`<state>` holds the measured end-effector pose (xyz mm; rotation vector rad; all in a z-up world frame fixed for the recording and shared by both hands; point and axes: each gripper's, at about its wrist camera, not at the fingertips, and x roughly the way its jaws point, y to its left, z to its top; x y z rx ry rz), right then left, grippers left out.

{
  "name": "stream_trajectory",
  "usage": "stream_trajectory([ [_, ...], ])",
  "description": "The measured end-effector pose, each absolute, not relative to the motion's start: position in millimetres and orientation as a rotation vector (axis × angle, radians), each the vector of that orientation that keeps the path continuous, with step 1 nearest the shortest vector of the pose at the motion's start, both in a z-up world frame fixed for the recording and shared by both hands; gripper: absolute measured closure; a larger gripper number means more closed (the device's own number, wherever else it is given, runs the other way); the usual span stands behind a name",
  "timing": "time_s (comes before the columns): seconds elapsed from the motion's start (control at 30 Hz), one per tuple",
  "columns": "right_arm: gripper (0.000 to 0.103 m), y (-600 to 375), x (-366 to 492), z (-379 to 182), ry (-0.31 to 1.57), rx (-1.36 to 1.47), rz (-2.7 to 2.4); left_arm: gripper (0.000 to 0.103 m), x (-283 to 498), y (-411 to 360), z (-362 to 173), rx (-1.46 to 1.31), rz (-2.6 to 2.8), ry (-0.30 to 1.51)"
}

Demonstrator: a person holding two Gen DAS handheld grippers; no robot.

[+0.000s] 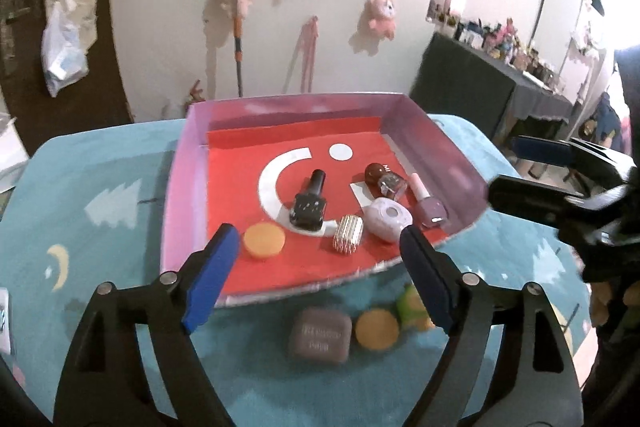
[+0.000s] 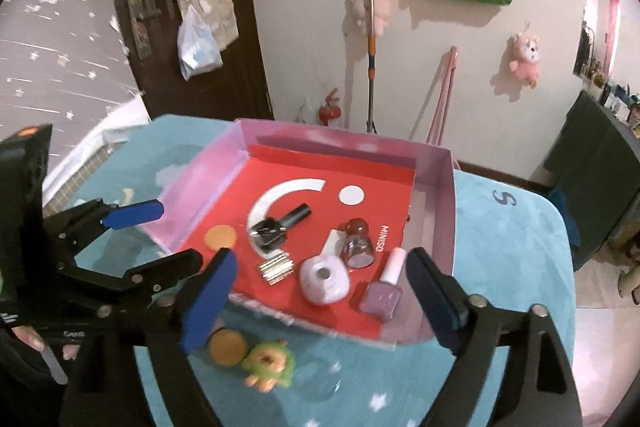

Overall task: Organize rigid objects
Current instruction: 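Withdraw both tools from the box back toward the table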

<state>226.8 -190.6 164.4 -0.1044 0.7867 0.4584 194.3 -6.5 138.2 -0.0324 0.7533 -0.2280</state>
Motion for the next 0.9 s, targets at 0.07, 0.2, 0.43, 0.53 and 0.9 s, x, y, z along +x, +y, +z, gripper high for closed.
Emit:
stream_trajectory([
  [0.07,0.004,-192.7,201.8,171.2,0.748,-0.102,0.457,0.019,176.0,-3.9,140.3,-0.028,-0.192,0.726],
  [0.2,0.000,-197.5,154.9,175.6,0.695,-0.098,0.442,0.015,145.8,-2.0,138.8,-0.035,-0.171,0.687],
  [0.43,0.000,-207.2,101.1,160.5,0.669,-0.064,0.406,0.009,96.3,-2.9,126.1,-0.053,-0.135,0.621],
  [0.53,0.000,-209.7,88.0,144.4,0.673,-0.083,0.350,0.009,85.5,-3.1,116.4,-0.057,-0.128,0.621],
  [0.9,0.000,-226.3,84.7,89.0,0.706,0.026,0.312,0.009,75.1,-5.6,72.5,-0.062,-0.115,0.661],
])
